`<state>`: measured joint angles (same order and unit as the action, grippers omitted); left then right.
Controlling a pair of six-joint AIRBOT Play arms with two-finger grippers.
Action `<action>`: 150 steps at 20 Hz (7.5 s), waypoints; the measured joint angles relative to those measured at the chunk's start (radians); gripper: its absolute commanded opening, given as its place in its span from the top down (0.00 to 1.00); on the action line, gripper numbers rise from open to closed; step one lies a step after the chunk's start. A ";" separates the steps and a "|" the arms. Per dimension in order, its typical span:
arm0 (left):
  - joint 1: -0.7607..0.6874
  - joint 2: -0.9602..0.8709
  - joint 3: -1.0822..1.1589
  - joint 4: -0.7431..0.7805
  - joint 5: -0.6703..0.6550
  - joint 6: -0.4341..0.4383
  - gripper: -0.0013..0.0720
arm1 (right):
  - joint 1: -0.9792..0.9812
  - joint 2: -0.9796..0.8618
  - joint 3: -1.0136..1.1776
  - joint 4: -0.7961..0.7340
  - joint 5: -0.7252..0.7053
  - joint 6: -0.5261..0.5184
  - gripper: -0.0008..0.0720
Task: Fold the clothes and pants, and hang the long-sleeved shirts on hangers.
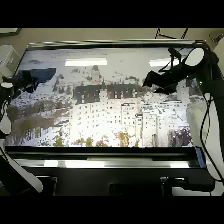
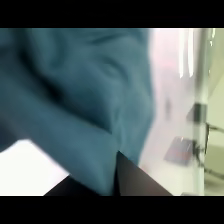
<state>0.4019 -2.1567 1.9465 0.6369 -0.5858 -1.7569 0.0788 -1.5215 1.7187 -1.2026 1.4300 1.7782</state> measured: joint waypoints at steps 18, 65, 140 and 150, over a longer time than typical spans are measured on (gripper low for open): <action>-0.713 1.103 -0.622 0.446 -0.464 0.201 0.96 | 0.000 0.366 0.004 -0.331 -0.036 -0.098 0.06; -0.328 0.903 -1.061 0.063 -0.233 0.505 0.96 | 0.000 0.213 -0.959 0.424 -0.117 -0.324 0.93; -0.116 1.597 -0.763 0.203 -0.054 0.478 0.96 | -0.061 0.408 -0.019 0.163 -0.461 -0.294 0.93; -0.116 1.596 -0.406 0.204 -0.025 0.437 0.96 | -0.087 0.763 0.071 0.004 -0.460 -0.258 0.93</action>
<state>0.2855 -0.5610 1.5402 0.8406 -0.6106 -1.3201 -0.0078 -0.7582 1.7893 -1.1984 0.9695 1.5204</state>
